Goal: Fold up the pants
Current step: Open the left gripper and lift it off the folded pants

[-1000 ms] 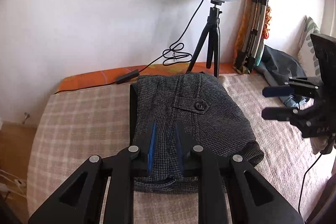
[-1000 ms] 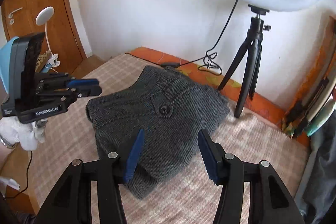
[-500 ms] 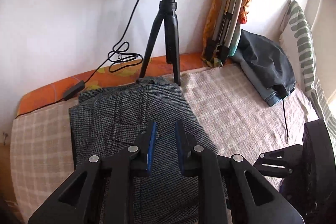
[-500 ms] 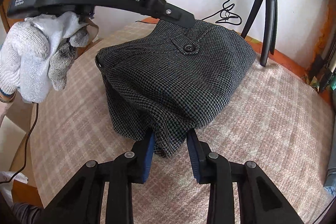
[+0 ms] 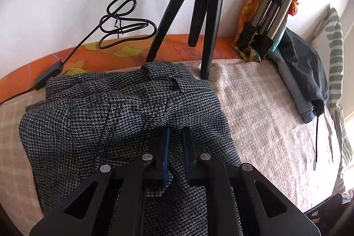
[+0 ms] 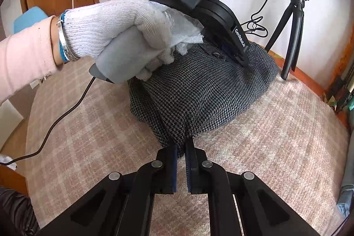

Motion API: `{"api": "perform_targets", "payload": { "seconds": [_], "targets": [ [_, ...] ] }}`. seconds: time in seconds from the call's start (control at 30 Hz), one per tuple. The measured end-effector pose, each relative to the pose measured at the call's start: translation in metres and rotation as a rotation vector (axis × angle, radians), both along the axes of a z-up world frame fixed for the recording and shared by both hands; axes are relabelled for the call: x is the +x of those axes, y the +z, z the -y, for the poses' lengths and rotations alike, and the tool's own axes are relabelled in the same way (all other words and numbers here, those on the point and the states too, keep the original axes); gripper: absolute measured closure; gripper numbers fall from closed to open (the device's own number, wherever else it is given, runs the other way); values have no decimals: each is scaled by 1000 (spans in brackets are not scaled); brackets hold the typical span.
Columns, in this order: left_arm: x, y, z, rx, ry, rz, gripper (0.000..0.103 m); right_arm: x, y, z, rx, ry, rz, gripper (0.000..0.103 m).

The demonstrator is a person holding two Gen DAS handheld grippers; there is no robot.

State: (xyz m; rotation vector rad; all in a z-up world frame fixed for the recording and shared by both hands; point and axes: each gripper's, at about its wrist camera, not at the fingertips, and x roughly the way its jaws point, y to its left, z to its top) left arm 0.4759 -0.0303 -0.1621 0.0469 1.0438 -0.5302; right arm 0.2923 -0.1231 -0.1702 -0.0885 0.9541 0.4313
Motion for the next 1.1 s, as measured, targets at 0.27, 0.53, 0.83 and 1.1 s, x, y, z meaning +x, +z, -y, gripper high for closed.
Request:
{"api": "perform_targets", "payload": {
  "seconds": [0.27,0.53,0.83,1.1],
  "targets": [
    [-52,50,-38,68,-22,166,79,-6,25,45,110,-6,8,64],
    [-114,33,-72,165,-1,205,78,68,27,106,245,-262,-26,43],
    [-124,7,-87,95,-21,167,75,140,-17,111,309,-377,-145,39],
    [-63,66,-125,-111,100,151,29,146,-26,106,356,-373,-171,39]
  ]
}}
